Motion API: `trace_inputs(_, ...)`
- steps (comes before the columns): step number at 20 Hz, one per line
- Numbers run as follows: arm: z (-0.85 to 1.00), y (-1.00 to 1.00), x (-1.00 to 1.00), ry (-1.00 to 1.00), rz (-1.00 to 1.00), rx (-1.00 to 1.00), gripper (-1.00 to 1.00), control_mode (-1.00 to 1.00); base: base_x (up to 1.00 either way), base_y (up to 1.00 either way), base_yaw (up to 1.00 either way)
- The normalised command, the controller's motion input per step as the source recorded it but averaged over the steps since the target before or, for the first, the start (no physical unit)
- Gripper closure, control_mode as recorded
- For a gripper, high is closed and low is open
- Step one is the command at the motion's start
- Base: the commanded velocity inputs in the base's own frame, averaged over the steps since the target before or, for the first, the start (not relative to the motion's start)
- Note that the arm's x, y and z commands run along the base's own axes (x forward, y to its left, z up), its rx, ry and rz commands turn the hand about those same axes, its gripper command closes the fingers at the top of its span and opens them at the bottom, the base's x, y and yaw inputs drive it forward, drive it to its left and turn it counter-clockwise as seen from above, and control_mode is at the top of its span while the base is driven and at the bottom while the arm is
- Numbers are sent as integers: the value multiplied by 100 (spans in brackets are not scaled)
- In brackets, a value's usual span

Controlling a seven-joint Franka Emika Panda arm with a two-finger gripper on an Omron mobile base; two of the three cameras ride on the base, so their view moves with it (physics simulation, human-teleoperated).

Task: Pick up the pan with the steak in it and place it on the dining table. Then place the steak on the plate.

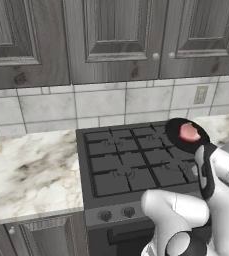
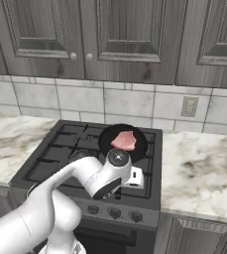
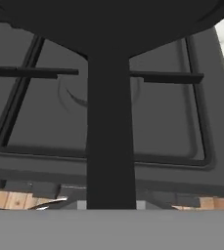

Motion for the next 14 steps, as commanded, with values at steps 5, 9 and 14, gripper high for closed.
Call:
trace_inputs(5,75,13,-50,-2,22,-4,100,-100,0,0,0)
trace_inputs(9,73,35,-42,2,25,-8,100,-100,0,0,0)
trace_inputs(14,75,57,-35,6,25,-15,100,-100,0,0,0)
